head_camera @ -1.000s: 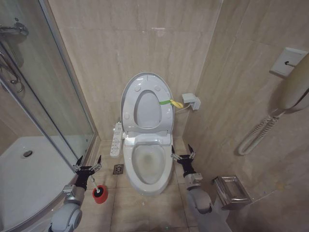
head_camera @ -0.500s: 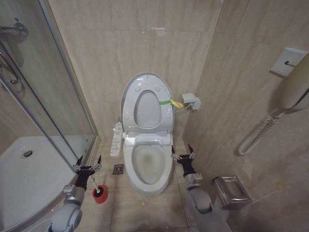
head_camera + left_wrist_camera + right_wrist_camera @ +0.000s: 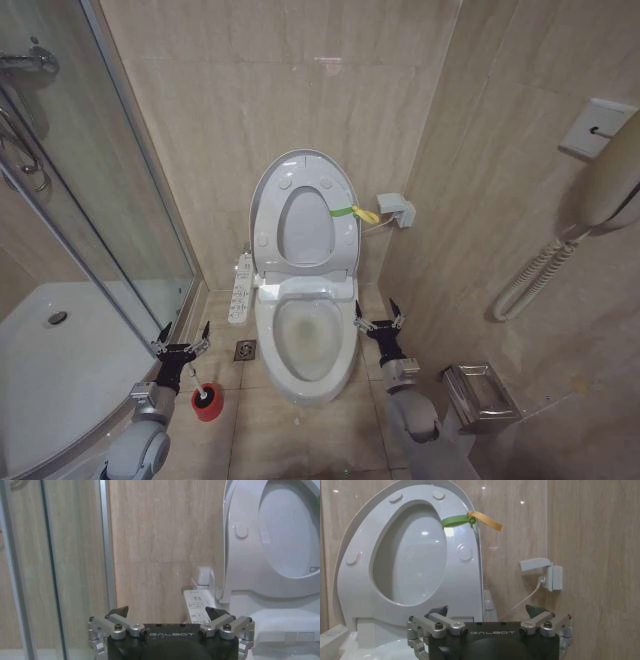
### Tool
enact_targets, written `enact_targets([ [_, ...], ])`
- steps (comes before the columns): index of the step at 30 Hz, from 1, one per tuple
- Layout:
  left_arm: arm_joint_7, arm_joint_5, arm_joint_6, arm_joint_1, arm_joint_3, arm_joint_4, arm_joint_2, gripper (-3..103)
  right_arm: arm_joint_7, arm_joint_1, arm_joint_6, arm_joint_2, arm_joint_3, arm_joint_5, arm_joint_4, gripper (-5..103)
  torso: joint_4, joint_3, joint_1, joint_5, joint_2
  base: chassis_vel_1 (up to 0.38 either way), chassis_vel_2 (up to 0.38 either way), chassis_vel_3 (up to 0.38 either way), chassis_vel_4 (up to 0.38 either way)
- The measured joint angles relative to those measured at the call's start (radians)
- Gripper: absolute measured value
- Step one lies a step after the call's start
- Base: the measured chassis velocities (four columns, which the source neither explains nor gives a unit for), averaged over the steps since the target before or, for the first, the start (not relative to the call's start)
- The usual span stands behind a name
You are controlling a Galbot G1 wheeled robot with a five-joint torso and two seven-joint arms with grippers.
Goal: Open the toilet lid, clean the toilet bowl with a toilet brush, close the toilet lid, and flush.
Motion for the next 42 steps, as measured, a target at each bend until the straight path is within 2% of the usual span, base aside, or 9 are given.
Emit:
enact_targets([
  [34,0.000,0.000,0.000,0.000,0.000,0.000,0.000,100,-0.005,-0.012,-0.005,0.001,0.006,0.000,0.014,100,0.0003,0.000,0.000,0.0001,0.000,0.000,0.000,0.000,0.000],
  [42,0.000,0.000,0.000,0.000,0.000,0.000,0.000,100,-0.100,-0.188,-0.095,0.011,0.095,0.023,0.207,100,-0.0002,0.000,0.000,0.0000,0.000,0.000,0.000,0.000,0.000],
])
